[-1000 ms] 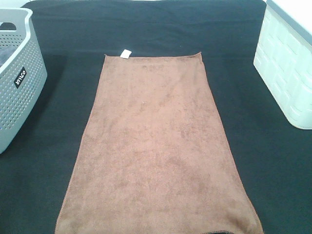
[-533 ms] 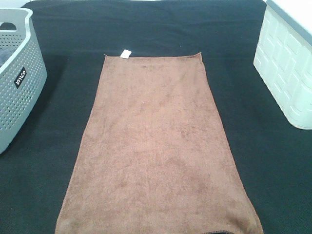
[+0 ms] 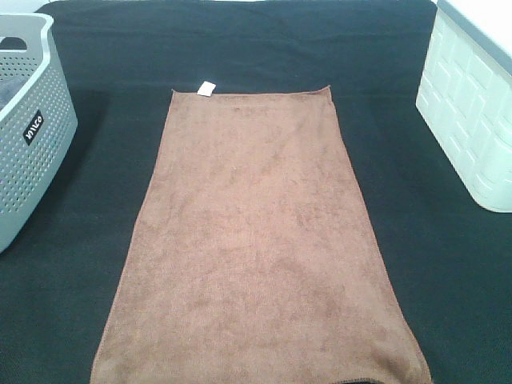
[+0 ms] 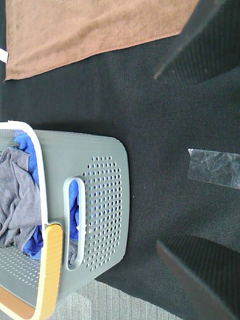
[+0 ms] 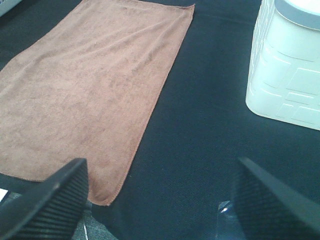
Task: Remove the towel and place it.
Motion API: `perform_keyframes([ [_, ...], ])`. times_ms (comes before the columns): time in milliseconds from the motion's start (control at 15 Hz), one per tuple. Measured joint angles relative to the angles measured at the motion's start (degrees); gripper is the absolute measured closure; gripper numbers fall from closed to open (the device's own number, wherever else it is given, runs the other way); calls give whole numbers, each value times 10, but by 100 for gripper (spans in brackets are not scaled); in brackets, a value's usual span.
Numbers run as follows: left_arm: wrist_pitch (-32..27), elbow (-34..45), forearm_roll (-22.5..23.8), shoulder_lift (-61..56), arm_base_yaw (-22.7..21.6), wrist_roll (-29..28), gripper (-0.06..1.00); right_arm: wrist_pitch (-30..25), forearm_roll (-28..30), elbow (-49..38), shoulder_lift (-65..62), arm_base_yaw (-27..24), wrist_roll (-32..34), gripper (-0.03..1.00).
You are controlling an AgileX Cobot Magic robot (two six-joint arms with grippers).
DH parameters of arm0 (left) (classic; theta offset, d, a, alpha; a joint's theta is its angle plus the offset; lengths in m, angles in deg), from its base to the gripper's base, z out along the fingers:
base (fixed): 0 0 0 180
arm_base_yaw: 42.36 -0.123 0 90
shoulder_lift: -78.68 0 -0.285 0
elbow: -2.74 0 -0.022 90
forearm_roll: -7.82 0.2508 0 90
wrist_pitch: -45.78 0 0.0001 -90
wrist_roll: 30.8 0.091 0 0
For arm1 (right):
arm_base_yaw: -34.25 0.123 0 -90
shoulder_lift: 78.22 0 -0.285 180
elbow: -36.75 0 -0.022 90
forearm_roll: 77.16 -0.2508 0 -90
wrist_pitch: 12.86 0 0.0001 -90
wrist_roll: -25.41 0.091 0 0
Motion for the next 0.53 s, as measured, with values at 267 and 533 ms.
perform_keyframes([
  [267, 1, 0, -1, 0, 0, 0, 18, -1, -5, 0, 0, -106, -2, 21],
  [533, 1, 0, -15, 0, 0, 0, 18, -1, -5, 0, 0, -142, -2, 21],
])
